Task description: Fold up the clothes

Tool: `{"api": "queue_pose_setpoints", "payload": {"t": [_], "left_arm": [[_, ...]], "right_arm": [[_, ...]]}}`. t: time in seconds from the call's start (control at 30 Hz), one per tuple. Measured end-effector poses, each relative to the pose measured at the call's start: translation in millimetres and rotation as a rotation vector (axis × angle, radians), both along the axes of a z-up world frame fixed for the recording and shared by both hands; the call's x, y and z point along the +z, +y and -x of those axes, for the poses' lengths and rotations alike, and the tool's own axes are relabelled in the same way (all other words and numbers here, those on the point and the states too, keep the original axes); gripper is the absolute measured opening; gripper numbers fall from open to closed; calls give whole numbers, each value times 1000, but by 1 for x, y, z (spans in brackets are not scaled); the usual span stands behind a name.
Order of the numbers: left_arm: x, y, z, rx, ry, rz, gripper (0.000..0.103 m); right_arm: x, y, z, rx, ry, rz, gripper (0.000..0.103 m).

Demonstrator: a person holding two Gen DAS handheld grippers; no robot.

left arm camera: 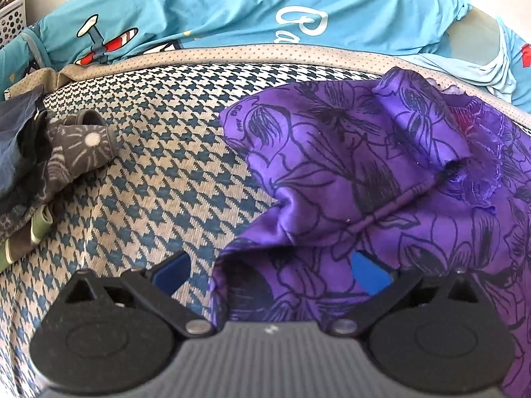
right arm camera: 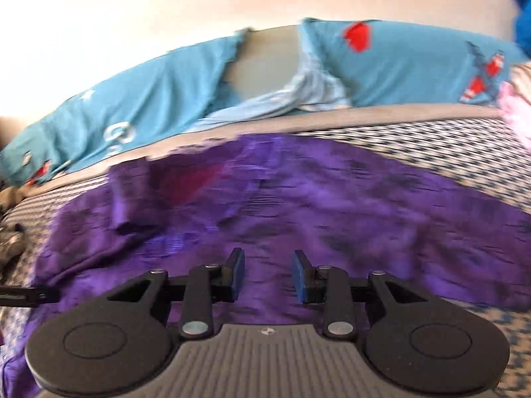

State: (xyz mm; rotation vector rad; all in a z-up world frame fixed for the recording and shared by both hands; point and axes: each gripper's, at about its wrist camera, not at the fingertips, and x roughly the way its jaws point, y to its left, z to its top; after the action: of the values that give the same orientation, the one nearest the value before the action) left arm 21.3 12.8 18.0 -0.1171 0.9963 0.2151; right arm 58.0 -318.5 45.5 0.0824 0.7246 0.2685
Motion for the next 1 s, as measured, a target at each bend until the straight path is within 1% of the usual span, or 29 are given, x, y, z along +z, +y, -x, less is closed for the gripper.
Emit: {"api": "queue_pose_setpoints", "payload": {"t": [0.17, 0.2, 0.23, 0.4, 0.47, 0.53, 0.63, 0.77, 0.9, 1.0], "left_arm": [[-1, 7, 3, 5, 0, 14, 103], [-1, 9, 4, 7, 0, 17, 103], [-1, 11, 4, 8, 0, 20, 103], [-2, 19, 8, 15, 1, 36, 103], [-2, 23, 10, 17, 3, 41, 103], [-3, 26, 11, 19, 3, 44, 103], [-6, 32, 12, 30, 14, 55, 103], [-8, 36, 15, 31, 13, 71, 103], [-9, 38, 16, 37, 11, 78, 103], [-9, 40, 16, 43, 8, 80, 103]], "right_arm": [[-7, 43, -2, 88, -19, -32, 43], [-8, 51, -3, 99, -26, -36, 47], [-10, 57, -4, 107, -32, -39, 51], [-18, 83, -11, 126, -37, -54, 57], [-20, 92, -13, 138, -53, -42, 60], [-20, 101, -15, 149, -75, -26, 66], [-23, 112, -19, 160, -100, -5, 69], [-28, 122, -26, 164, -130, 29, 70], [-33, 129, -34, 168, -144, 24, 72], [-37, 138, -38, 183, -171, 45, 73]]}}
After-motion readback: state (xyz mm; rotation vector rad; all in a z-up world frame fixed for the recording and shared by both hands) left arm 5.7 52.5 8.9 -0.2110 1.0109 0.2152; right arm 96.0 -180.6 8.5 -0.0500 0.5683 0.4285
